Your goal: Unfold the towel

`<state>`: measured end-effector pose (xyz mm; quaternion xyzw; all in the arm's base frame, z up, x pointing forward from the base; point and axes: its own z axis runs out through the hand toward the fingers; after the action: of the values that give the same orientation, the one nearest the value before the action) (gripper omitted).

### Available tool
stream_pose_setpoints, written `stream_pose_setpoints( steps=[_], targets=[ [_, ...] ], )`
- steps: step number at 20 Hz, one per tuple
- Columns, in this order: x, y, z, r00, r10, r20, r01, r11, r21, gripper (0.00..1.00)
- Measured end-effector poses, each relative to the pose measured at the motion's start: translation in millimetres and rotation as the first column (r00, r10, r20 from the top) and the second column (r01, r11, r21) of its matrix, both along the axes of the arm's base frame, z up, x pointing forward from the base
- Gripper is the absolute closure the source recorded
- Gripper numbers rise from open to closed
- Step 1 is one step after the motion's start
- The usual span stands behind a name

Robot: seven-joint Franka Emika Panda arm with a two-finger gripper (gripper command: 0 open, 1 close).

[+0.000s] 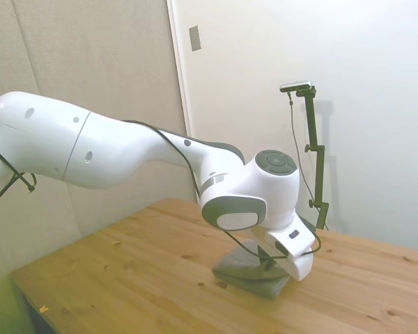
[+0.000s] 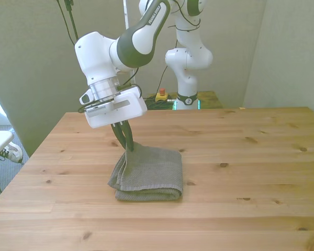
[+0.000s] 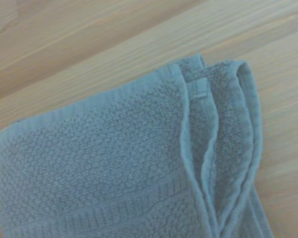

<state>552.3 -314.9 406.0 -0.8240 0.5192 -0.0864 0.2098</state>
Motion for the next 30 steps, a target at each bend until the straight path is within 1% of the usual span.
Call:
stream_pose_setpoints(
  steps=[2, 5, 10, 14, 19, 26, 27, 30],
  targets=[
    [7, 9, 10, 1.0, 0.017, 0.014, -0.017, 1.0, -0.001, 1.0],
    [23, 37, 25, 0.998, 0.05, 0.033, -0.05, 0.999, 0.002, 1.0],
    [50, 97, 43, 0.992, 0.115, 0.059, -0.115, 0.993, 0.005, 1.0],
    [66, 151, 53, 0.982, 0.175, 0.077, -0.174, 0.985, -0.011, 1.0],
    [73, 215, 49, 0.966, 0.241, 0.09, -0.239, 0.97, -0.04, 1.0],
    [72, 277, 27, 0.942, 0.327, 0.073, -0.325, 0.945, -0.049, 1.0],
    [71, 284, 23, 0.939, 0.338, 0.069, -0.335, 0.941, -0.047, 0.0],
    [68, 303, 3, 0.925, 0.378, 0.035, -0.377, 0.926, -0.03, 0.0]
  ],
)
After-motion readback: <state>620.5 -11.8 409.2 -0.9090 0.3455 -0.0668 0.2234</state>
